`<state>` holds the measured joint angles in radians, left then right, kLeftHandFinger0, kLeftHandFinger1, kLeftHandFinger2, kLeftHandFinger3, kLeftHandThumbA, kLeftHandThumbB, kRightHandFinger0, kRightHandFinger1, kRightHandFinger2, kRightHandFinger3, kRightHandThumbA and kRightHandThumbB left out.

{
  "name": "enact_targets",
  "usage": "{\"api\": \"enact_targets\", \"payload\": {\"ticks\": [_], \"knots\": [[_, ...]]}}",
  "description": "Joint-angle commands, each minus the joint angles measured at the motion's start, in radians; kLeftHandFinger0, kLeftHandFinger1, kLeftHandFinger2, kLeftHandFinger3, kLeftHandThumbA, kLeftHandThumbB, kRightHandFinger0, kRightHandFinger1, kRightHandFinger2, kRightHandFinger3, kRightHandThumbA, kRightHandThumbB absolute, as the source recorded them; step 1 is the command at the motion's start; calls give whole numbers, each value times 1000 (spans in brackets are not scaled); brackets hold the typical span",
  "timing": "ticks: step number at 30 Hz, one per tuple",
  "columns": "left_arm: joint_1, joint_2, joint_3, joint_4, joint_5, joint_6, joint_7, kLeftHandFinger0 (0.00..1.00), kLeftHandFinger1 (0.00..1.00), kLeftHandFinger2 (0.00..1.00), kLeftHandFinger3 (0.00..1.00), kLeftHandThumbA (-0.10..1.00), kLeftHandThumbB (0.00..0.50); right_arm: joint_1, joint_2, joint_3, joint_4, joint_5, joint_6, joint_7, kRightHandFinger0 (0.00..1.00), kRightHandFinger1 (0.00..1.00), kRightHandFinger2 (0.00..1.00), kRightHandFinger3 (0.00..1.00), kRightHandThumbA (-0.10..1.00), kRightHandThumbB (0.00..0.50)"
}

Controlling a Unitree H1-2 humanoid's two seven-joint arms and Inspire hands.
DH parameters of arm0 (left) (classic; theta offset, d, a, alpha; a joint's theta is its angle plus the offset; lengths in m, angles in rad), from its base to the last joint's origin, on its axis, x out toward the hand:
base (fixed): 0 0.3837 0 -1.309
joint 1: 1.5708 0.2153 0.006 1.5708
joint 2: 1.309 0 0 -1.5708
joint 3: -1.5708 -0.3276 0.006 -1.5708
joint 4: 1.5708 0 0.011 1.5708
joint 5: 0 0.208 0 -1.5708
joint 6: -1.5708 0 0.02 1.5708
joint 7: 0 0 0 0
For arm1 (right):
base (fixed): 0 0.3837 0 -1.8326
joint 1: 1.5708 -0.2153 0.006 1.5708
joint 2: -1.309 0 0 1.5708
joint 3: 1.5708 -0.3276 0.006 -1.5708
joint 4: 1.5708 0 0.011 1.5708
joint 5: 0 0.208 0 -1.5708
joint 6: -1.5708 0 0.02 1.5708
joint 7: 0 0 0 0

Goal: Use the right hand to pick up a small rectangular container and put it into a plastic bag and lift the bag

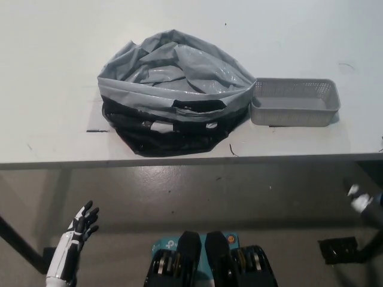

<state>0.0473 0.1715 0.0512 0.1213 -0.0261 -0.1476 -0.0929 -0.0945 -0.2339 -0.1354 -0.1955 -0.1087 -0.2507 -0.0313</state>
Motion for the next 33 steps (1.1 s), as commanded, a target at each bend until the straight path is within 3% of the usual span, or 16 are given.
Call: {"api": "enact_targets", "payload": {"ticks": [1, 2, 3, 4, 6, 8, 10, 13, 17, 18, 25, 27, 30, 33], "knots": [[-13, 12, 10, -36, -34, -56, -19, 1000, 1000, 1000, 1000, 1000, 230, -220, -214, 11, -192, -52, 344, 177, 1000, 1000, 1000, 1000, 1000, 465], [-14, 14, 10, -37, -36, -56, -21, 1000, 1000, 1000, 1000, 1000, 230, -250, -249, 28, -205, -66, 399, 211, 1000, 1000, 1000, 1000, 1000, 465], [-13, 15, 9, -37, -35, -54, -22, 1000, 1000, 1000, 1000, 1000, 243, -301, -291, 55, -185, -72, 419, 251, 1000, 1000, 1000, 1000, 1000, 421], [-12, 18, 7, -36, -30, -53, -24, 1000, 1000, 1000, 1000, 1000, 219, -357, -339, 90, -167, -73, 463, 306, 1000, 1000, 1000, 1000, 1000, 379], [-17, 25, 2, -34, -17, -47, -25, 1000, 1000, 1000, 1000, 1000, 148, -452, -400, 155, -103, -74, 516, 397, 1000, 1000, 1000, 1000, 1000, 402], [-17, 27, -2, -30, -12, -51, -28, 1000, 1000, 1000, 1000, 1000, 128, -563, -427, 238, -19, -94, 586, 473, 1000, 1000, 1000, 1000, 962, 420], [-18, 27, -2, -28, -13, -51, -29, 1000, 1000, 1000, 1000, 1000, 120, -658, -439, 311, 62, -115, 629, 542, 1000, 1000, 1000, 1000, 987, 443], [23, 15, -9, -33, -9, -61, -29, 1000, 1000, 1000, 1000, 1000, 151, -756, -440, 405, 170, -148, 640, 620, 1000, 1000, 1000, 1000, 1000, 493], [29, 14, -8, -36, -8, -58, -28, 1000, 1000, 1000, 1000, 1000, 143, -895, -402, 514, 351, -198, 651, 686, 1000, 1000, 1000, 1000, 1000, 479], [29, 13, -7, -35, -13, -57, -29, 1000, 1000, 1000, 1000, 1000, 137, -938, -393, 558, 410, -238, 645, 709, 1000, 1000, 1000, 1000, 1000, 499], [29, 11, -8, -28, -18, -63, -32, 1000, 1000, 1000, 1000, 1000, 119, -1091, -303, 676, 691, -217, 687, 785, 1000, 1000, 1000, 1000, 1000, 455], [30, 12, -8, -32, -18, -55, -32, 1000, 1000, 1000, 1000, 1000, 142, -1133, -270, 711, 767, -223, 698, 804, 1000, 1000, 1000, 1000, 1000, 447], [30, 10, -9, -35, -18, -53, -32, 1000, 1000, 1000, 1000, 1000, 137, -1178, -233, 744, 851, -224, 707, 813, 1000, 1000, 1000, 1000, 1000, 427], [27, 10, -12, -24, -12, -60, -31, 1000, 1000, 1000, 1000, 1000, 124, -1213, -208, 783, 921, -245, 687, 812, 1000, 1000, 1000, 1000, 1000, 456]]}}
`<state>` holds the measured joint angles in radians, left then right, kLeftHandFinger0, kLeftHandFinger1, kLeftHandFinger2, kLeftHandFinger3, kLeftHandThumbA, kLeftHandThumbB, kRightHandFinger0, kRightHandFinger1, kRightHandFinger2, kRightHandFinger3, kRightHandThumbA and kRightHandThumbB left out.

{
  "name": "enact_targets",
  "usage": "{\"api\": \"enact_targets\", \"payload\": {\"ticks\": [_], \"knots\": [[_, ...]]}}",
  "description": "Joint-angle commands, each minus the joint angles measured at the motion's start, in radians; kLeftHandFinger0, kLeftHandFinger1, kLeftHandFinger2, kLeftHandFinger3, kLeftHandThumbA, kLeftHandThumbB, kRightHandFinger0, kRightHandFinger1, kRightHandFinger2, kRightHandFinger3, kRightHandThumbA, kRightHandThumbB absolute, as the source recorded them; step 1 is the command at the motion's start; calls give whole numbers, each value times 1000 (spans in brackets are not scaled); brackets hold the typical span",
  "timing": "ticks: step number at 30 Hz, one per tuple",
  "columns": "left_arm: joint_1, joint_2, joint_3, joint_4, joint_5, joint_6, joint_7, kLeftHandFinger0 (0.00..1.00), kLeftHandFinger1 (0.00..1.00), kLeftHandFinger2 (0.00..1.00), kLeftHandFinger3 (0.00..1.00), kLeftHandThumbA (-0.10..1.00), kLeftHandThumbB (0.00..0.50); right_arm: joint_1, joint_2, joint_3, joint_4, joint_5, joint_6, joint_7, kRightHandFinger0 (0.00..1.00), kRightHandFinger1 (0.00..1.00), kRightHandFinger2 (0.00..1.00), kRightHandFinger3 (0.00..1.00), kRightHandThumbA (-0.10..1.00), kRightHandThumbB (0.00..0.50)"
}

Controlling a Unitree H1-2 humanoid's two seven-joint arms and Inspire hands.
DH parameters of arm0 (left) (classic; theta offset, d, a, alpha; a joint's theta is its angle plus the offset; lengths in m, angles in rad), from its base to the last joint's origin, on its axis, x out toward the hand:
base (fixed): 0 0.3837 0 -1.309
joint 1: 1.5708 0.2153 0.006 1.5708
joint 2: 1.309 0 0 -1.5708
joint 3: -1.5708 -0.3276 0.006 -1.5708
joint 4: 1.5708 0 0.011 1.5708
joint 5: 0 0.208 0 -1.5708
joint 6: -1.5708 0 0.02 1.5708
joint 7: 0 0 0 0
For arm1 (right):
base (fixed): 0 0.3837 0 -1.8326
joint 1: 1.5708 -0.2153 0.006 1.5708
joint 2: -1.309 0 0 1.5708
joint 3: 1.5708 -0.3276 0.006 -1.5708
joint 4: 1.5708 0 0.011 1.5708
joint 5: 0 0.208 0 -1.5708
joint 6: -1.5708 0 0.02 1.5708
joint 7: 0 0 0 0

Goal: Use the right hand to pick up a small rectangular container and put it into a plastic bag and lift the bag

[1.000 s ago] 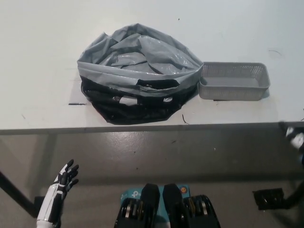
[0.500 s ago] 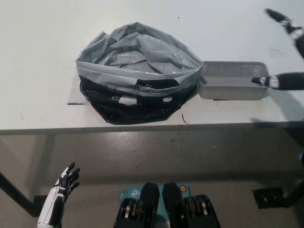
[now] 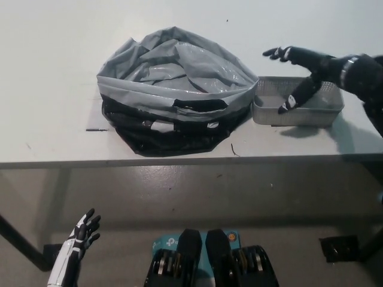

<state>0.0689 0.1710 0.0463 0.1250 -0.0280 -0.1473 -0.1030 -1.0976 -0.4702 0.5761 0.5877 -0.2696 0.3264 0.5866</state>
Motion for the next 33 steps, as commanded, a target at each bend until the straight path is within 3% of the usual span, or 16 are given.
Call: {"api": "enact_targets", "payload": {"ticks": [1, 6, 19, 27, 30, 33], "knots": [[4, 11, -7, -23, -10, -65, -21, 1000, 1000, 1000, 1000, 1000, 130, -221, 38, 79, 163, -88, 113, 195, 1000, 1000, 1000, 1000, 1000, 455], [3, 12, -10, -32, -7, -61, -19, 1000, 1000, 1000, 1000, 1000, 113, -266, 56, 114, 251, -114, 113, 187, 1000, 1000, 1000, 1000, 1000, 499], [-5, 17, -13, -26, -3, -60, -22, 1000, 1000, 1000, 1000, 1000, 112, -285, 24, 91, 252, -156, 128, 192, 1000, 1000, 1000, 1000, 991, 500], [-13, 18, -14, -28, -1, -59, -22, 1000, 1000, 1000, 1000, 1000, 109, -273, 28, 61, 287, -129, 105, 231, 1000, 1000, 1000, 1000, 1000, 498], [-18, 22, -13, -30, -2, -56, -23, 1000, 1000, 1000, 1000, 1000, 115, -279, 39, 50, 328, -113, 77, 264, 1000, 1000, 1000, 1000, 1000, 467], [-21, 23, -13, -30, -1, -53, -23, 1000, 1000, 1000, 1000, 1000, 126, -269, 43, 42, 336, -119, 57, 259, 1000, 1000, 1000, 1000, 1000, 478]]}}
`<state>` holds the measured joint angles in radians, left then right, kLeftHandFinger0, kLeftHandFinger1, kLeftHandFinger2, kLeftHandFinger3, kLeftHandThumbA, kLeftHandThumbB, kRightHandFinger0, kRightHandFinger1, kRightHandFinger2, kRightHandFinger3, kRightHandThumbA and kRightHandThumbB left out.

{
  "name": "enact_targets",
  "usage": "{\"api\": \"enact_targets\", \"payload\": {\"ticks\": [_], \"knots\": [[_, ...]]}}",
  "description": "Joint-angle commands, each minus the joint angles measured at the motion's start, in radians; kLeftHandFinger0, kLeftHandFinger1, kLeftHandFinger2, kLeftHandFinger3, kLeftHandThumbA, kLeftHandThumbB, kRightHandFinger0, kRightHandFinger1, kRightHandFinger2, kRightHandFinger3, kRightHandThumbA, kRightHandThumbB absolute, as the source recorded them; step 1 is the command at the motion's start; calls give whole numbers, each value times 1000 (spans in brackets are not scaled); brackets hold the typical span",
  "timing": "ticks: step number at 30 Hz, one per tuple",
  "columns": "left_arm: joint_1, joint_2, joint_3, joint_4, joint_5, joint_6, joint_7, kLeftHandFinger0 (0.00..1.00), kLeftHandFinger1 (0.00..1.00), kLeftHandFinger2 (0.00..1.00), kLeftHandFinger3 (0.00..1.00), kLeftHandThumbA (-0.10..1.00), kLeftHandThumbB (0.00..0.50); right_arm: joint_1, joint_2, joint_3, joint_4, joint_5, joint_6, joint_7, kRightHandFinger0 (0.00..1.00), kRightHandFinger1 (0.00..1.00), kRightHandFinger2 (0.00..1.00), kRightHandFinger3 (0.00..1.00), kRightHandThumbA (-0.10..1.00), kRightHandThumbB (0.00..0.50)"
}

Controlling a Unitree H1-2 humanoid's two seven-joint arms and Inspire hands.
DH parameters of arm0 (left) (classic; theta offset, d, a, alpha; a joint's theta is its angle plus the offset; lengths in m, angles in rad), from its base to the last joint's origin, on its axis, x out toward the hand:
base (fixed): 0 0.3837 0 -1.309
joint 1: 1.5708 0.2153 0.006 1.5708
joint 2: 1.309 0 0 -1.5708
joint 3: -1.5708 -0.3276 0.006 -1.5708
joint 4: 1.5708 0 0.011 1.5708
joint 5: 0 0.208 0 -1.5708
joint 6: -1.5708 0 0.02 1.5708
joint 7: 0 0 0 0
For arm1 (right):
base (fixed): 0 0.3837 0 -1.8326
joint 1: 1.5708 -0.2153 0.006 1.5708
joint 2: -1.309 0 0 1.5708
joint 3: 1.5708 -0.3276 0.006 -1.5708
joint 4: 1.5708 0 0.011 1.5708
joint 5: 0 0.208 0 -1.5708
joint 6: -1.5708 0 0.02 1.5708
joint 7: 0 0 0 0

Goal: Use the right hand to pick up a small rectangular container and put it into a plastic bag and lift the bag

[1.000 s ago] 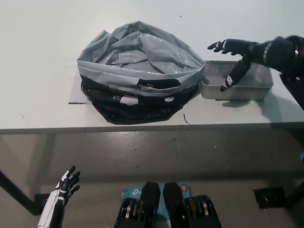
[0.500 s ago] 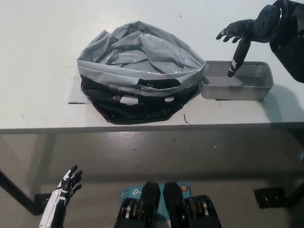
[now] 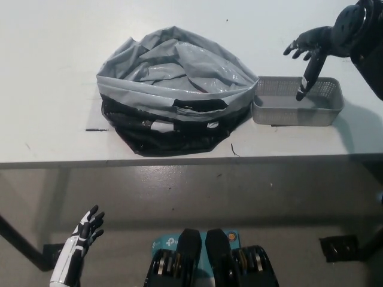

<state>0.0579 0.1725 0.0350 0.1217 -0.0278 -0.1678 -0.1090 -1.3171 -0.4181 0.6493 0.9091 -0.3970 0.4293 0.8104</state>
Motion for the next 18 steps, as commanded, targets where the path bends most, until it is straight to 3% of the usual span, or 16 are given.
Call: {"api": "enact_targets", "payload": {"ticks": [1, 10, 13, 15, 16, 18], "knots": [[-11, 22, -2, -25, -1, -34, -17, 1000, 1000, 1000, 1000, 1000, 126, -47, -8, -33, 18, 7, -54, 32, 1000, 1000, 1000, 1000, 1000, 479], [-21, 26, -1, -21, -3, -29, -18, 1000, 1000, 1000, 1000, 1000, 128, -43, 31, -7, 105, -61, -47, -37, 1000, 1000, 1000, 1000, 926, 500], [-20, 30, 0, -26, -1, -22, -18, 1000, 1000, 1000, 1000, 1000, 131, -28, 41, 28, 102, -113, -37, -89, 1000, 1000, 1000, 1000, 970, 500], [-19, 26, -1, -29, -3, -18, -17, 1000, 1000, 1000, 1000, 1000, 137, -32, 47, 47, 158, -111, -141, -53, 1000, 1000, 1000, 1000, 1000, 500], [-17, 25, -1, -28, -4, -20, -17, 1000, 1000, 1000, 1000, 1000, 143, -30, 51, 39, 169, -95, -159, -34, 1000, 1000, 1000, 1000, 1000, 459], [-11, 24, -2, -27, -6, -25, -18, 1000, 1000, 1000, 1000, 1000, 138, -25, 63, 40, 201, -96, -184, -42, 1000, 1000, 1000, 1000, 1000, 481]]}}
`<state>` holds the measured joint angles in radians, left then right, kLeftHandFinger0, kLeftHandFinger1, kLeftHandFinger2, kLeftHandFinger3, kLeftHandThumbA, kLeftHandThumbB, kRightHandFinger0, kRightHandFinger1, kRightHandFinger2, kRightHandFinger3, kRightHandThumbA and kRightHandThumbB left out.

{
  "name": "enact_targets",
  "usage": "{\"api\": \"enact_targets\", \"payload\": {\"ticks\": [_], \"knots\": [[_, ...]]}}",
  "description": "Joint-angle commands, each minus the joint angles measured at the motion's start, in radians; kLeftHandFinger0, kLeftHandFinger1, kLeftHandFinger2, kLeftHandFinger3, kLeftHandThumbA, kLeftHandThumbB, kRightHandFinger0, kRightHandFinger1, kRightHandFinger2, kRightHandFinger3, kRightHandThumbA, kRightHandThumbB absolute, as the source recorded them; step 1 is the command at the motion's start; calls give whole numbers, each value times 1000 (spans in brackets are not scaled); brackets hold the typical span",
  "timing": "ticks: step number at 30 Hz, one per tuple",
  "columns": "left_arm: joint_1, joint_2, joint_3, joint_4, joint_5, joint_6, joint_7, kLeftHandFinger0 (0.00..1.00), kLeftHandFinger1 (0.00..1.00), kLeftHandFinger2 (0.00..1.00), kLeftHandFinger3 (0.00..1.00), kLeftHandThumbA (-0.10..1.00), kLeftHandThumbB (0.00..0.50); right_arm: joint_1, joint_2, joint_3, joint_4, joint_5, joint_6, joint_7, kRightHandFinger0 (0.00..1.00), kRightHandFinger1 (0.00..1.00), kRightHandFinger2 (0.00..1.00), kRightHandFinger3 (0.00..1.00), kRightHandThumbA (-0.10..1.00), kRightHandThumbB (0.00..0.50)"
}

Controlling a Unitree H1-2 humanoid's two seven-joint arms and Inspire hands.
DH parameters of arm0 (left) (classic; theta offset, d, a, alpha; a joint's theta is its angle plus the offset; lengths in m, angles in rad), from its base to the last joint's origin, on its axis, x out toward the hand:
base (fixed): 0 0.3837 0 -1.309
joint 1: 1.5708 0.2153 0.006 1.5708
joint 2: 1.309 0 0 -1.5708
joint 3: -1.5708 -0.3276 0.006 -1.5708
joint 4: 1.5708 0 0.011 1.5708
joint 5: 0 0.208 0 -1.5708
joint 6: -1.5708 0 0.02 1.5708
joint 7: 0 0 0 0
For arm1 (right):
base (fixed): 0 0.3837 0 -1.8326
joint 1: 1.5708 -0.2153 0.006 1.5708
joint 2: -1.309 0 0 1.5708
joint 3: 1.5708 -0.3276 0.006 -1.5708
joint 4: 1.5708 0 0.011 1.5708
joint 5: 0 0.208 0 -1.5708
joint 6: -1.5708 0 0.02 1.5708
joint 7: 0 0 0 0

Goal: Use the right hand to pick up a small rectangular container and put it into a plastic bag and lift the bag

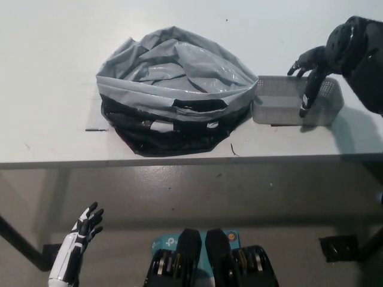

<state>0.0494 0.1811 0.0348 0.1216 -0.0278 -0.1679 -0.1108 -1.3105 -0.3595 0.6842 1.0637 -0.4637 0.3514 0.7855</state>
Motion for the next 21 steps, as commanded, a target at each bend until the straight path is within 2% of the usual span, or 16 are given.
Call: {"api": "enact_targets", "payload": {"ticks": [1, 7, 11, 13, 15, 16, 18, 19, 21], "knots": [[-2, 15, -2, -26, -6, -26, -16, 1000, 1000, 1000, 1000, 1000, 137, -28, 9, 17, 53, -49, -111, -40, 1000, 1000, 1000, 1000, 1000, 496], [-7, 14, -7, -34, -3, -15, -18, 1000, 1000, 1000, 1000, 1000, 149, -27, 39, 10, 118, -67, -78, -92, 1000, 1000, 1000, 1000, 994, 500], [-16, 16, -7, -36, -3, -11, -17, 1000, 1000, 1000, 1000, 1000, 169, -36, 56, 12, 165, -76, -101, -104, 1000, 1000, 1000, 1000, 995, 500], [-17, 14, -6, -38, -12, -7, -20, 1000, 1000, 1000, 1000, 1000, 163, -28, 66, -8, 183, -61, -90, -114, 1000, 1000, 1000, 1000, 942, 500], [-15, 15, -7, -39, -7, -8, -19, 1000, 1000, 1000, 1000, 1000, 163, -15, 73, 11, 189, -83, -126, -132, 1000, 1000, 1000, 1000, 994, 500], [-16, 15, -8, -38, -6, -9, -20, 1000, 1000, 1000, 1000, 1000, 159, -11, 79, 17, 196, -91, -122, -137, 1000, 1000, 1000, 1000, 955, 500], [-17, 16, -7, -38, -6, -10, -22, 1000, 1000, 1000, 1000, 1000, 159, -8, 85, 22, 206, -99, -118, -145, 1000, 1000, 1000, 1000, 957, 500], [-18, 16, -7, -38, -4, -9, -21, 1000, 1000, 1000, 1000, 1000, 161, -3, 89, 15, 217, -95, -119, -155, 1000, 1000, 1000, 1000, 869, 500], [-23, 16, -7, -39, -1, -7, -20, 1000, 1000, 1000, 1000, 1000, 164, -1, 92, 13, 228, -96, -128, -165, 1000, 1000, 1000, 1000, 812, 500]]}}
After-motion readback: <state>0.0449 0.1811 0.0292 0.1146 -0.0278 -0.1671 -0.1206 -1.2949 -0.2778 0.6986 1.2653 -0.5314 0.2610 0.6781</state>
